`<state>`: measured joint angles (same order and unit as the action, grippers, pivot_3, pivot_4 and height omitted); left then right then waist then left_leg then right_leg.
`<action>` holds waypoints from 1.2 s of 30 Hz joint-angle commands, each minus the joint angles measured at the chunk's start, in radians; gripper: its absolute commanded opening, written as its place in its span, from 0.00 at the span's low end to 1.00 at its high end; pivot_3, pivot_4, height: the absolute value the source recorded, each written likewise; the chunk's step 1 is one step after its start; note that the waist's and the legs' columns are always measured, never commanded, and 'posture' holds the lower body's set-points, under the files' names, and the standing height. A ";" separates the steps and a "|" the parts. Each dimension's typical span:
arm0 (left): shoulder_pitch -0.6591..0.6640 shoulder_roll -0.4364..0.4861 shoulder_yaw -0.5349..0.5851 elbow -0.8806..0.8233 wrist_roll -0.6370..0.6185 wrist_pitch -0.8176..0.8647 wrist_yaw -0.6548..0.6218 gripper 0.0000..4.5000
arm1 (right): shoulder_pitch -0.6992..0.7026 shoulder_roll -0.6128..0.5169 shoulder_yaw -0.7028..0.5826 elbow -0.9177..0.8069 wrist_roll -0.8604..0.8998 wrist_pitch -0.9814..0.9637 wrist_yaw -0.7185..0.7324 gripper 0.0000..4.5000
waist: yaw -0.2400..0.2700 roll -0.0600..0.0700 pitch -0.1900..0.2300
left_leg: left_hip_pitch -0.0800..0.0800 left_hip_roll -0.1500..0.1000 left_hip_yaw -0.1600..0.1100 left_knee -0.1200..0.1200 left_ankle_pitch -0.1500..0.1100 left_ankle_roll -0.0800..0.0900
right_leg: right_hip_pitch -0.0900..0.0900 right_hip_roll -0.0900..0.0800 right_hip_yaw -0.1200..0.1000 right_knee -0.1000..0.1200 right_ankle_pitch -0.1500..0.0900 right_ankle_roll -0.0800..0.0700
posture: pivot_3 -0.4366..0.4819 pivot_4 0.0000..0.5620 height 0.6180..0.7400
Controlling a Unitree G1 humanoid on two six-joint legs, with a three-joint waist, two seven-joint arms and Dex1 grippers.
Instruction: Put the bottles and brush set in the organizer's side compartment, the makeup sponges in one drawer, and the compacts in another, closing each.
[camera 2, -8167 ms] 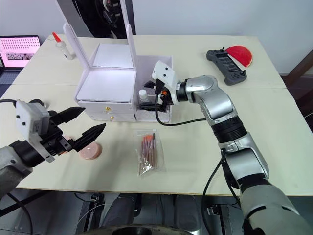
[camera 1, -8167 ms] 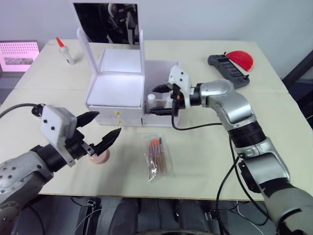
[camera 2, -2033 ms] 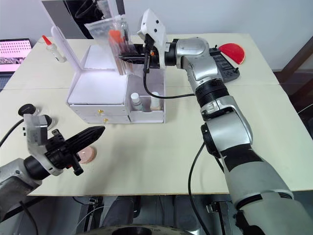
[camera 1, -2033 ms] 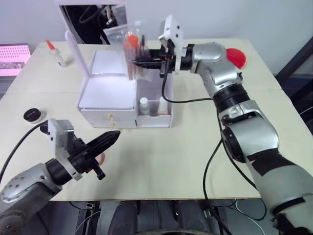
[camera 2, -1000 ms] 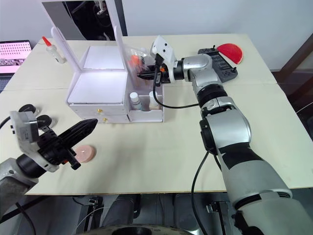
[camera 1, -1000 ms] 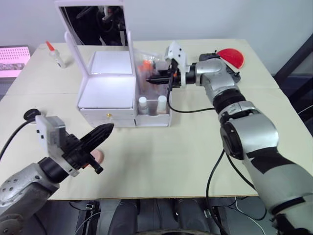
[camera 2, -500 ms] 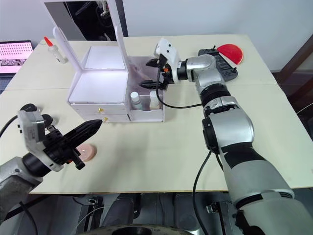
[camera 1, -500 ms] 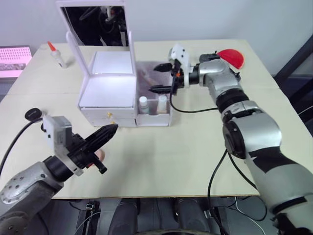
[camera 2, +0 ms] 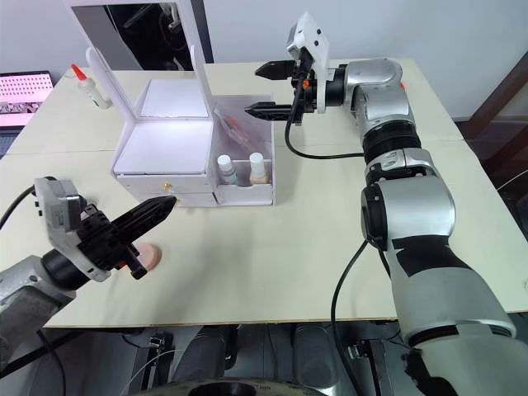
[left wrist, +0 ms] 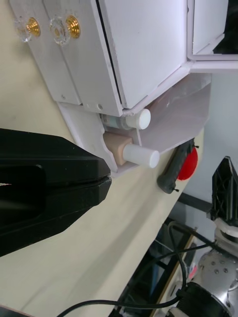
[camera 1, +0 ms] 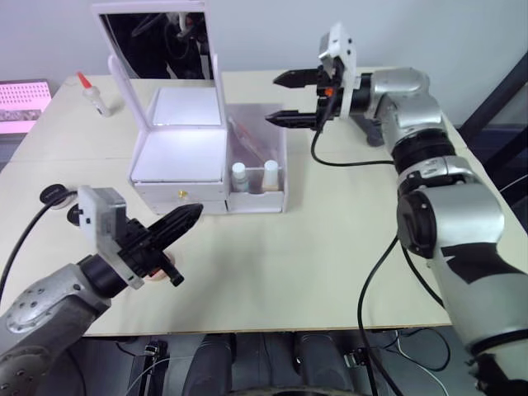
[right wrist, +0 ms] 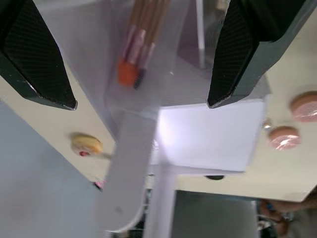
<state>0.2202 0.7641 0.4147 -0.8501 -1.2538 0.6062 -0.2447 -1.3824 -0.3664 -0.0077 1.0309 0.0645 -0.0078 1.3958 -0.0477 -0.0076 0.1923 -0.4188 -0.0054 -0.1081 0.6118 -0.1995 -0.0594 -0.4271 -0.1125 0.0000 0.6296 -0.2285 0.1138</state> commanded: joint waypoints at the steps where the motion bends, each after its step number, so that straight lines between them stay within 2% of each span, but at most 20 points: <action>1: 0.012 0.012 0.060 -0.005 -0.008 -0.017 -0.009 0.00 | 0.041 0.013 0.037 -0.166 0.013 0.052 0.001 0.94 | 0.001 0.000 0.000 | 0.000 0.000 0.000 0.000 0.000 0.000 | 0.000 0.000 0.000 0.000 0.000 0.000 | 0.48 0.27 1.00; 3: 0.033 0.018 0.093 0.004 -0.007 -0.015 -0.026 0.00 | 0.060 0.044 0.068 -0.222 -0.014 0.045 -0.068 0.81 | 0.000 0.000 0.000 | 0.000 0.000 0.000 0.000 0.000 0.000 | 0.000 0.000 0.000 0.000 0.000 0.000 | 0.48 0.27 1.00; 6: 0.047 0.026 0.112 0.012 -0.001 -0.014 -0.044 0.00 | 0.078 0.082 0.101 -0.272 -0.022 0.053 -0.118 0.46 | -0.004 0.000 0.000 | 0.001 0.000 0.000 0.000 0.000 0.000 | 0.000 0.000 0.000 0.001 0.000 0.000 | 0.48 0.27 1.00; 10: 0.037 0.030 0.117 0.023 0.014 -0.015 -0.048 0.00 | 0.086 0.119 0.163 -0.224 -0.071 0.006 -0.161 0.01 | 0.000 0.000 0.000 | 0.001 0.000 0.000 0.000 0.000 0.000 | 0.000 0.000 0.000 0.000 0.000 0.000 | 0.48 0.27 1.00; 18: 0.051 0.028 0.161 0.012 0.007 -0.016 -0.044 0.00 | 0.034 0.158 0.234 -0.061 -0.157 -0.086 -0.267 0.01 | 0.001 0.000 0.000 | 0.001 0.000 0.000 0.000 0.001 -0.002 | 0.000 0.000 0.000 0.000 0.000 0.000 | 0.48 0.27 1.00; 24: 0.078 0.017 0.217 -0.022 -0.028 -0.030 -0.026 0.00 | -0.047 0.157 0.248 0.086 -0.228 -0.117 -0.426 0.01 | -0.006 0.000 0.000 | 0.001 0.000 -0.001 -0.001 0.001 -0.002 | 0.000 0.000 0.000 0.000 0.000 -0.001 | 0.48 0.27 1.00; 32: 0.101 0.010 0.230 -0.029 -0.027 -0.039 -0.033 0.00 | -0.098 0.150 0.279 0.181 -0.327 -0.173 -0.615 0.01 | -0.018 0.000 0.000 | 0.001 0.000 -0.001 -0.001 0.001 -0.002 | 0.000 0.000 0.000 0.000 0.000 -0.001 | 0.48 0.27 1.00; 36: 0.096 0.012 0.226 -0.021 -0.019 -0.039 -0.041 0.00 | -0.114 0.124 0.353 0.218 -0.440 -0.187 -0.740 0.01 | -0.022 0.000 0.000 | 0.001 0.000 -0.001 -0.001 0.001 -0.002 | 0.000 0.000 0.000 0.000 0.000 -0.001 | 0.48 0.27 1.00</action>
<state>0.3188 0.7743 0.6133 -0.8584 -1.2733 0.5948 -0.2799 -1.4621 -0.2211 0.3240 1.2502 -0.3340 -0.1808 0.7096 -0.0701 -0.0076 0.1923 -0.4182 -0.0053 -0.1091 0.6111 -0.1986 -0.0611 -0.4271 -0.1123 0.0001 0.6298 -0.2284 0.1130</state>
